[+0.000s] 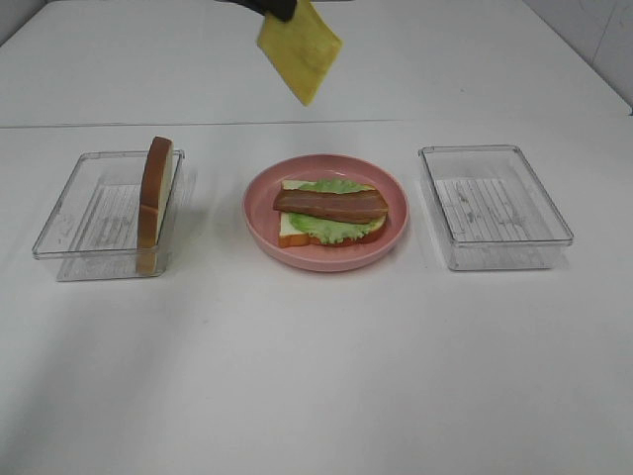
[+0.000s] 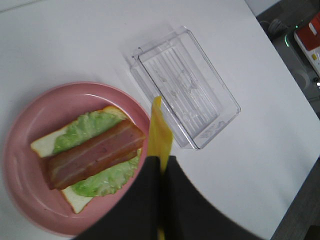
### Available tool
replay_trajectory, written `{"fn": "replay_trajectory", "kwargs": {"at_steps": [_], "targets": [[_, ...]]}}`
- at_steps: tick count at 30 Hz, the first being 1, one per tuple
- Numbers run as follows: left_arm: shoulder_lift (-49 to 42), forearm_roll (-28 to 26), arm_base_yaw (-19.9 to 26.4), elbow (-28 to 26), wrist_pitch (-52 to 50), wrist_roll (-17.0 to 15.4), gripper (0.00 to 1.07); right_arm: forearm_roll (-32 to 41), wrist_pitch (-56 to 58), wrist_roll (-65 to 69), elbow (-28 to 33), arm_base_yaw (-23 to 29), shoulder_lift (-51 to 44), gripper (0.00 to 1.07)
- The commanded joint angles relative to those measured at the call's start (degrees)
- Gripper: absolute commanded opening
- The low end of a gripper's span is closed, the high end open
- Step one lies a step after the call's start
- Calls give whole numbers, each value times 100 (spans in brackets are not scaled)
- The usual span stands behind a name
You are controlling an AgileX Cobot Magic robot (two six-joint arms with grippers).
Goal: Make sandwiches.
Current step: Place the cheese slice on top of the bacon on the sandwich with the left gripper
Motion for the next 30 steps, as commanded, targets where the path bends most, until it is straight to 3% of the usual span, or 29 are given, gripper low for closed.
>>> {"fn": "replay_trajectory", "kwargs": {"at_steps": [1,11,30], "targets": [[172,-57,-201,-6,-178,52,0,11,-57,-17,17,-29,-120,96],[1037,-92,-693,-6,-447,-46,0,11,-57,-17,17,-29,-120,96],[1765,-143,-779,-6,-968,6,0,11,-57,-17,17,-29,-120,96]]}}
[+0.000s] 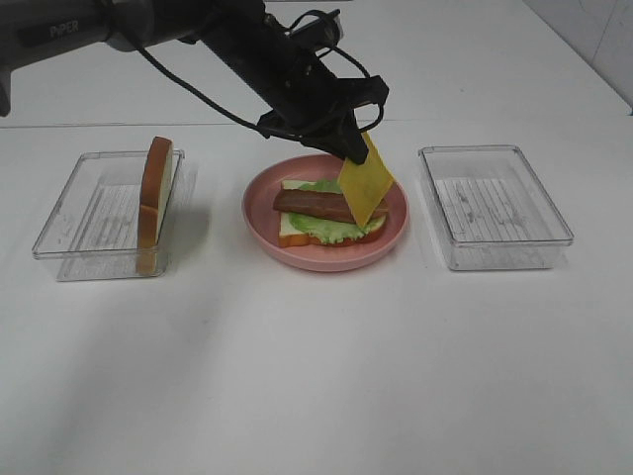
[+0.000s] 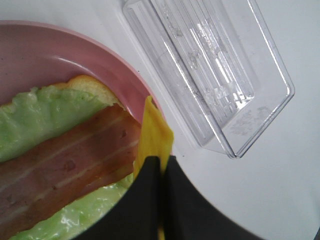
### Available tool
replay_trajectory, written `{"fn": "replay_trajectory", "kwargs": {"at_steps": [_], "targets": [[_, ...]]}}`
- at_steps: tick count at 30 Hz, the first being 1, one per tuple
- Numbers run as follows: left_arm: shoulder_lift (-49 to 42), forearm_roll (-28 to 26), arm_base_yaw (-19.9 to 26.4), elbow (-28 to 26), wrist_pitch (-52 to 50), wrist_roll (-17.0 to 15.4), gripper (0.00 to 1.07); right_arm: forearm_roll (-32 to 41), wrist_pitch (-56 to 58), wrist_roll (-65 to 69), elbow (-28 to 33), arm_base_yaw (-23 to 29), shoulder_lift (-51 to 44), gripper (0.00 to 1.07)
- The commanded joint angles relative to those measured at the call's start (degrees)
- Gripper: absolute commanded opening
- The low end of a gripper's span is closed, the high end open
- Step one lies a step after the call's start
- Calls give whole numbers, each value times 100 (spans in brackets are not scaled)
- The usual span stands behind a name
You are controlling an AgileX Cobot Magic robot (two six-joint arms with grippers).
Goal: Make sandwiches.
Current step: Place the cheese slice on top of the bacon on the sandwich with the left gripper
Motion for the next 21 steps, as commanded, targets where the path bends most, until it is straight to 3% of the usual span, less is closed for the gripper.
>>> {"fn": "replay_trajectory", "kwargs": {"at_steps": [1,5,7,21], "targets": [[166,235,-40,-6,-103,11,0,11,-57,-17,17,-29,-120,96],[264,539,-40,-6,-172,11,0,11,-57,-17,17,-29,-120,96],[298,1020,-46,-6,-464,11,0,11,-57,-17,17,-29,-120,96],[298,1478,-52,-6,-590,-17,0,11,-57,-17,17,-29,-120,96]]}}
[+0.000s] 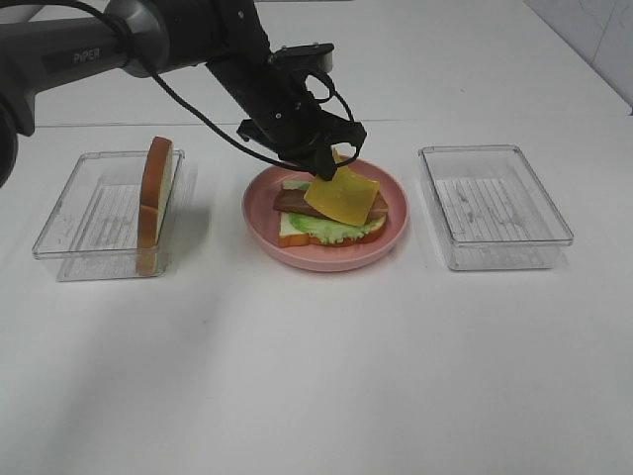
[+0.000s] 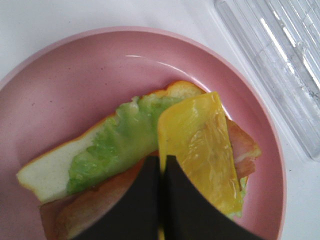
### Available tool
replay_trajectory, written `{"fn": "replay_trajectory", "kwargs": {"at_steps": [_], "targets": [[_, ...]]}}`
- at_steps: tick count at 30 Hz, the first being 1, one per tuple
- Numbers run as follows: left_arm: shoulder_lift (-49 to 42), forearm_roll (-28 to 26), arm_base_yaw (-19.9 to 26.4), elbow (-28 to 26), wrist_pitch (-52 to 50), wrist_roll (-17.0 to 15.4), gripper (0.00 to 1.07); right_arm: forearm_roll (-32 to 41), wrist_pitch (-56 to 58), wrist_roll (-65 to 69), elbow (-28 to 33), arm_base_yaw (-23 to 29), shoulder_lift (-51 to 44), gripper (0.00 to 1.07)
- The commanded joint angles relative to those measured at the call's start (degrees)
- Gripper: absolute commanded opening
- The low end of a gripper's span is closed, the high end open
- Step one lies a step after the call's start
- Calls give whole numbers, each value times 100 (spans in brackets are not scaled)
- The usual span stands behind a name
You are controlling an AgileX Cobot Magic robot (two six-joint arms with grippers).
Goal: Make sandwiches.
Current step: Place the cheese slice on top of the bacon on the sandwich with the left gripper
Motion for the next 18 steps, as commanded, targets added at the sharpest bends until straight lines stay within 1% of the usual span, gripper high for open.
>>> {"fn": "replay_trajectory", "kwargs": {"at_steps": [1,2,3,4,5,6,7,8,9,10,13,14,15,16,17,18], "targets": [[-11,92,-34,-6,-34,-17,4,11,-57,-17,17,-29,-120,96],[-11,92,-34,-6,-34,-11,10,11,-57,-17,17,-29,-120,96],[-11,92,-34,-6,-34,-11,10,11,-57,-17,17,-29,-120,96],[-17,92,-34,-6,-23,-11,29,11,-57,-17,17,-29,-120,96],[-17,92,-34,-6,-23,-11,29,11,-57,-17,17,-29,-120,96],[-29,120,-34,-6,-40,-80,62,11,-57,-17,17,-29,-120,96],[-29,166,-34,-40,-23,-155,80,11,-57,-17,17,-29,-120,96],[-29,166,-34,-40,-23,-155,80,11,-57,-17,17,-29,-120,96],[-29,269,-34,-155,103,-172,102,11,-57,-17,17,-29,-120,96],[-29,372,-34,-338,321,-183,101,11,-57,-17,17,-29,-120,96],[-29,418,-34,-481,493,-155,101,11,-57,-17,17,-29,-120,96],[-29,441,-34,-762,894,-57,101,11,-57,-17,17,-29,-120,96],[-29,441,-34,-911,1060,17,101,11,-57,-17,17,-29,-120,96],[-29,441,-34,-911,1060,17,101,11,-57,-17,17,-29,-120,96],[-29,441,-34,-1312,1558,40,101,11,-57,-17,17,-29,-120,96],[-29,481,-34,-1770,2068,-52,101,11,-57,-17,17,-29,-120,96]]}}
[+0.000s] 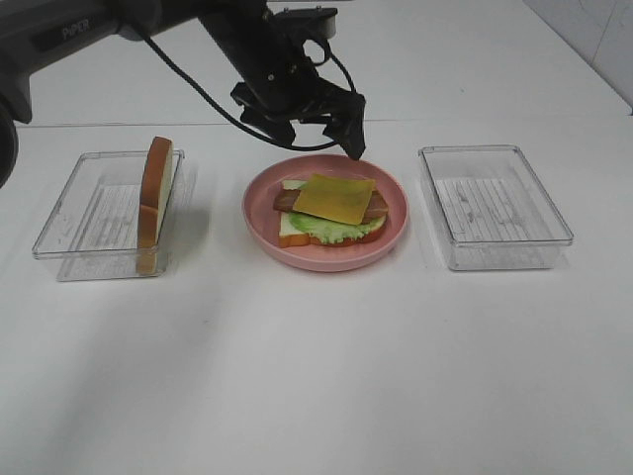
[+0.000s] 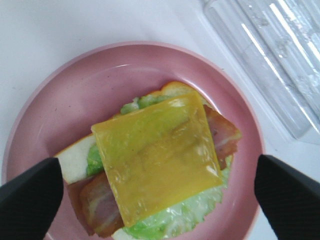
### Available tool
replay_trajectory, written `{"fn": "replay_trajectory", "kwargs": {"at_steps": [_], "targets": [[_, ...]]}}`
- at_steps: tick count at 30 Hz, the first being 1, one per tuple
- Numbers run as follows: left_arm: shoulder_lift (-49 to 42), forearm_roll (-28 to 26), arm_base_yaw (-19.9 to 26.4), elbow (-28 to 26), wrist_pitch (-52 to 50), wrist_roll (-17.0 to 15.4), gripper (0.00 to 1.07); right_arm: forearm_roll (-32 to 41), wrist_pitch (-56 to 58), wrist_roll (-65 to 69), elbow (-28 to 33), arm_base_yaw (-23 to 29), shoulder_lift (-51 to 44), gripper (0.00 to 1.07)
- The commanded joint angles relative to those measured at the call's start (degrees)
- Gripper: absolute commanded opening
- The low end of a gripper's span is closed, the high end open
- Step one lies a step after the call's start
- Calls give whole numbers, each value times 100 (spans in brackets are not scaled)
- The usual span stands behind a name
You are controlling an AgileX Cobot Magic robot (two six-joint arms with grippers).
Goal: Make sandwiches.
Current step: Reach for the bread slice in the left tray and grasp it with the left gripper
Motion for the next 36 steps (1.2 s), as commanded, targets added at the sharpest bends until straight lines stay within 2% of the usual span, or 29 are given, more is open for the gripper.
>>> {"fn": "replay_trajectory", "kwargs": {"at_steps": [1,2,3,4,5,9,13,14,15,16,17,18,19,20,21,22,23,24,25,26,28,29,32,36], "targets": [[-29,52,-34,-516,716,-40,101,11,-57,-17,17,-29,-120,96],[-29,109,-29,-710,997,-120,101,11,-57,-17,17,-29,-120,96],[-69,252,-29,-1117,1112,-470,101,11,-57,-17,17,-29,-120,96],[-69,252,-29,-1117,1112,-470,101,11,-57,-17,17,-29,-120,96],[-212,304,-29,-1306,1112,-647,101,11,-57,-17,17,-29,-120,96],[-453,424,-29,-1369,1112,-808,101,11,-57,-17,17,-29,-120,96],[-814,1117,-23,-1266,1117,-1043,101,11,-57,-17,17,-29,-120,96],[-814,1117,-23,-1266,1117,-1043,101,11,-57,-17,17,-29,-120,96],[-1129,1243,-23,-854,1117,-1060,101,11,-57,-17,17,-29,-120,96],[-1129,1243,-23,-854,1117,-1060,101,11,-57,-17,17,-29,-120,96],[-1283,1289,-23,-619,1117,-1094,101,11,-57,-17,17,-29,-120,96],[-1730,1484,-23,92,1117,-1203,101,11,-57,-17,17,-29,-120,96],[-1730,1484,-23,92,1117,-1203,101,11,-57,-17,17,-29,-120,96],[-1919,1639,-23,413,1117,-1255,101,11,-57,-17,17,-29,-120,96],[-2418,1988,23,1157,1112,-1398,101,11,-57,-17,17,-29,-120,96],[-2418,1988,23,1157,1112,-1398,101,11,-57,-17,17,-29,-120,96],[-2819,2172,155,1891,1112,-1621,101,11,-57,-17,17,-29,-120,96],[-2997,2172,286,2189,1112,-1702,101,11,-57,-17,17,-29,-120,96],[-2997,2172,286,2189,1112,-1702,101,11,-57,-17,17,-29,-120,96],[-3249,2011,556,2601,1112,-1828,101,11,-57,-17,17,-29,-120,96],[-3335,1868,716,2762,1112,-1839,101,11,-57,-17,17,-29,-120,96],[-3363,1536,1003,2928,1112,-1822,101,11,-57,-17,17,-29,-120,96],[-3254,1117,1312,3054,1112,-1788,101,11,-57,-17,17,-29,-120,96],[-3060,1049,1381,3065,1112,-1788,101,11,-57,-17,17,-29,-120,96]]}}
